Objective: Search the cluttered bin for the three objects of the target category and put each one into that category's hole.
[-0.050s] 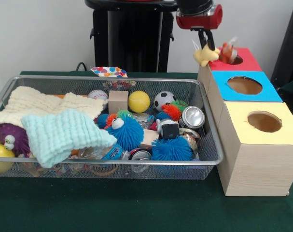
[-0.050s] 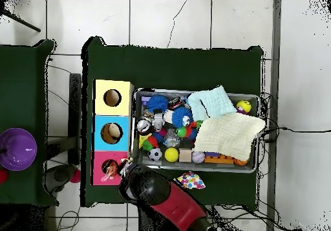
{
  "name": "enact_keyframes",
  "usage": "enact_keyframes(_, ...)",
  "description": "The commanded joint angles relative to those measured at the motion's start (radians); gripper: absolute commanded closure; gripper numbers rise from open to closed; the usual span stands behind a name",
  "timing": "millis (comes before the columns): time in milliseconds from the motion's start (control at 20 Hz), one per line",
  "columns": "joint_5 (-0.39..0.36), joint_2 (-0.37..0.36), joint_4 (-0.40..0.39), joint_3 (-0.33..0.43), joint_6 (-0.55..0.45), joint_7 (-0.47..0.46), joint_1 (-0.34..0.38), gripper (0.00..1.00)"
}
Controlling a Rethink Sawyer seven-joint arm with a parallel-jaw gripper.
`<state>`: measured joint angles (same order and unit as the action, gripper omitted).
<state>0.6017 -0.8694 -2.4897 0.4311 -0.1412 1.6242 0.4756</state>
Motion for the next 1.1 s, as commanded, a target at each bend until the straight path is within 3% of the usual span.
enact_keyframes(50,-0.048,0.134,-0.015,0.147,0.131,0.279,0.055,1.0)
enact_keyframes(550,-0.045,0.112,-0.015,0.164,0.1,0.291,0.056,1.0)
enact_keyframes(700,-0.018,0.056,0.001,0.09,0.004,0.253,0.004,1.0)
enact_keyframes(750,-0.005,0.02,0.024,0.028,-0.074,0.24,-0.037,1.0)
enact_keyframes(950,-0.07,-0.059,0.126,-0.159,-0.278,0.264,-0.156,1.0)
enact_keyframes(1100,-0.082,-0.067,0.151,-0.197,-0.286,0.263,-0.184,1.0)
